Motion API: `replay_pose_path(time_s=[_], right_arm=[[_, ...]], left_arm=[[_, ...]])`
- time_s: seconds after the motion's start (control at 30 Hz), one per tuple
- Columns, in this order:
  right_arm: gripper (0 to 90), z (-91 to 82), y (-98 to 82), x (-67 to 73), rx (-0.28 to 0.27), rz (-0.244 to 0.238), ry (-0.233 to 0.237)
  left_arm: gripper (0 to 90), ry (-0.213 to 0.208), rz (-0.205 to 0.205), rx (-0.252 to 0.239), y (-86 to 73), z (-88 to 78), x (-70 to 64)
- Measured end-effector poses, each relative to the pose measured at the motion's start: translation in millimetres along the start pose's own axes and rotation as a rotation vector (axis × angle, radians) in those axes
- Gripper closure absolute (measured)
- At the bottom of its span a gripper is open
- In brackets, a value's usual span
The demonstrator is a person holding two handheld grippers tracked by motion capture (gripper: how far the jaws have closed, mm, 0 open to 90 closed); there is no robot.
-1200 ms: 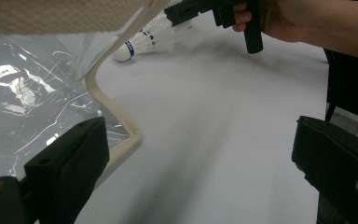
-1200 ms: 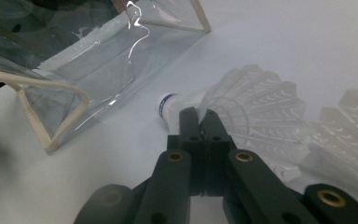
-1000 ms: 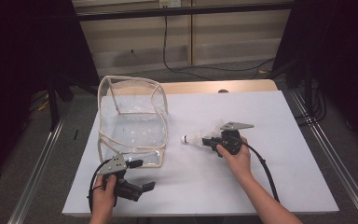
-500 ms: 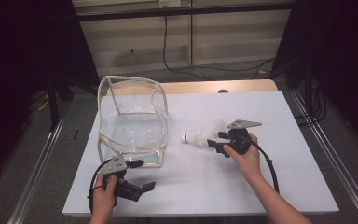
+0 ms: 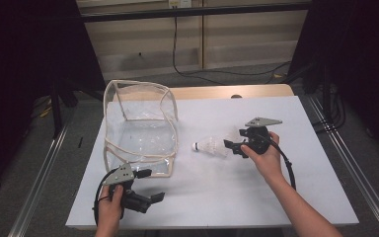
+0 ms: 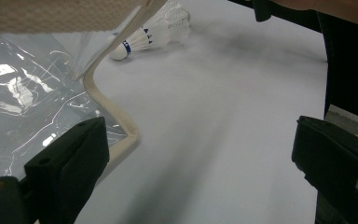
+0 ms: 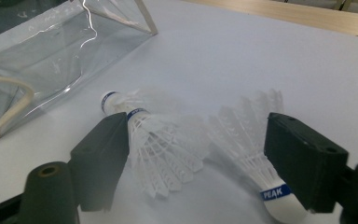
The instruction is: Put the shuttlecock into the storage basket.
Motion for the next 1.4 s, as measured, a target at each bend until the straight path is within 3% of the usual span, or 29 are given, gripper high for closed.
replay_pose_path(time_s=[0.1,0.43,1.1,1.27,1.4], right_arm=[[18.5,3.9,7.2,-2.9,0.002,-0.017,-0.006],[12.5,15.2,24.8,-8.5,0.015,-0.004,0.007],[15.8,34.8,28.6,-12.1,0.045,-0.001,0.008],[27.7,35.8,26.9,-18.8,0.046,0.012,-0.018],[49.8,35.6,28.4,-19.7,0.042,-0.002,-0.033]], left_arm=[[4.1,-0.003,0.000,0.000,-0.4,0.6,-0.4],[4.1,-0.004,0.001,0.002,-0.5,-0.5,-0.3],[4.2,-0.006,-0.001,0.004,-1.6,0.2,-0.2],[4.2,-0.005,-0.004,0.005,-1.7,0.3,-0.1],[4.1,-0.005,-0.004,0.004,-1.7,0.2,0.4]])
Point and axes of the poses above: each handheld gripper's, and its own axes: z roughly forward along the jaws, y roughly out of its top, x roughly to its left, the point moved 4 cm from there along z, roughly forward along the jaws, and after that the axes turned 9 degrees about -z, right-handed, at the moved point
